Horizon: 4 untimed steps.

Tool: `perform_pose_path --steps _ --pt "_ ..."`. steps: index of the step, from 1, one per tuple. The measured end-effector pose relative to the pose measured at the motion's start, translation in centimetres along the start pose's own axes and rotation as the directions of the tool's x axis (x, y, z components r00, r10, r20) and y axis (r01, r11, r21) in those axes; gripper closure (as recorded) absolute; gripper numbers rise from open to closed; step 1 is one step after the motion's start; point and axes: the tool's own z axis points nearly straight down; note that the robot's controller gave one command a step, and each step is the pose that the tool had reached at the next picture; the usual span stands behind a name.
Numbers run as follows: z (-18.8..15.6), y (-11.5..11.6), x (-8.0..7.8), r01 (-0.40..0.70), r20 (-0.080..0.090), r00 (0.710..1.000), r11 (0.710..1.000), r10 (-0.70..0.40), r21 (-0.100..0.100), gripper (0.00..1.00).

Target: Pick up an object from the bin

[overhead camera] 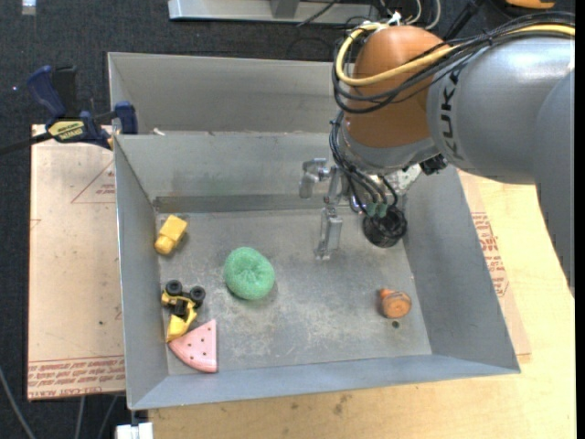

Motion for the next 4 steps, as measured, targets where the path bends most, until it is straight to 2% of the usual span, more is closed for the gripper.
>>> perform_pose_path --steps 1,2,3,4 --pt "2.9 1.9 -1.5 -0.041 0.007 0.999 0.999 0.041 -0.005 0.00" --pt "8.7 4.4 1.7 0.031 0.003 1.000 1.000 -0.031 0.002 0.00" --pt "11.1 6.8 3.2 0.123 -0.008 0.992 0.992 -0.123 -0.001 0.00" --pt "11.1 10.5 2.3 0.084 0.002 0.996 0.996 -0.084 0.000 1.00"
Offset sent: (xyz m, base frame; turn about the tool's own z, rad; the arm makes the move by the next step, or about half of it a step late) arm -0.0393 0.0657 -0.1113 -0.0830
